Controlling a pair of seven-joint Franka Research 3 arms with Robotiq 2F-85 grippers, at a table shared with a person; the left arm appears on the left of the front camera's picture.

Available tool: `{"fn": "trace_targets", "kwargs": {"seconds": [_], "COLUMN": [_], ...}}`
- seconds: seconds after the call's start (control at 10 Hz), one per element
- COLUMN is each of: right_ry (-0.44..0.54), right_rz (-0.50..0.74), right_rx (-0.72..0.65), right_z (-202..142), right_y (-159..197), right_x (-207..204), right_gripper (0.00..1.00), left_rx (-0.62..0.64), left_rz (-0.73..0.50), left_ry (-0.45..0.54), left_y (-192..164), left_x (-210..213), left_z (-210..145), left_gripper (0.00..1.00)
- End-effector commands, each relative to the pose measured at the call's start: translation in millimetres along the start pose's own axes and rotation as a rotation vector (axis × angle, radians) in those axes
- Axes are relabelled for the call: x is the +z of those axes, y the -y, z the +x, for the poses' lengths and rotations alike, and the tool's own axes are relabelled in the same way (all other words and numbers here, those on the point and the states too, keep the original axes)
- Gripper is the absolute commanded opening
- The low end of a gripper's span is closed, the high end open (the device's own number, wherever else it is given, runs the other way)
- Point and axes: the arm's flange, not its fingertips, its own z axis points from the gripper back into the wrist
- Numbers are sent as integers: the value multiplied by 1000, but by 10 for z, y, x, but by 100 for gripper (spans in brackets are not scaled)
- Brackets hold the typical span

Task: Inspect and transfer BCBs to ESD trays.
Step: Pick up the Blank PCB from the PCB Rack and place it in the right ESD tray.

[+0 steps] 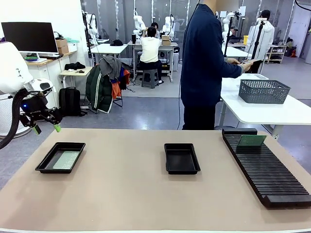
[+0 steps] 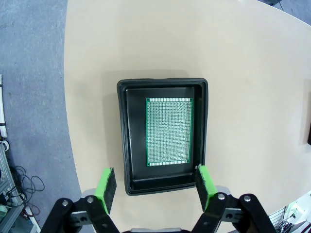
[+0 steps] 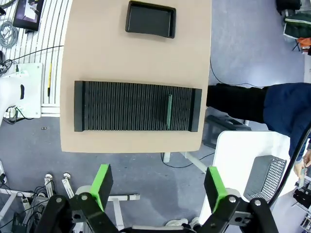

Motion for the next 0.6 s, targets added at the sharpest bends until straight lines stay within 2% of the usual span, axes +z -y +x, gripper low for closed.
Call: {"fn": "trace_targets", "kwargs": {"seconds": [0.0,0.1,0.5], "right_ry": [4,0,16], "right_rz": [-1,0,30], "right_rx": [-1,0,31], "right_z": [15,0,-242], "right_y": [-20,0,123], "right_x": [4,0,-929], "right_gripper": [100,100,100], "left_rx": [-11,-11,-11], "left_rz": [-19,-19,-19], "left_ry": [13,13,13], "left_y": [-9,-9,-9], "left_x": [-8,-8,-8], "left_z": [0,0,0], "left_gripper": [87,87,87]}}
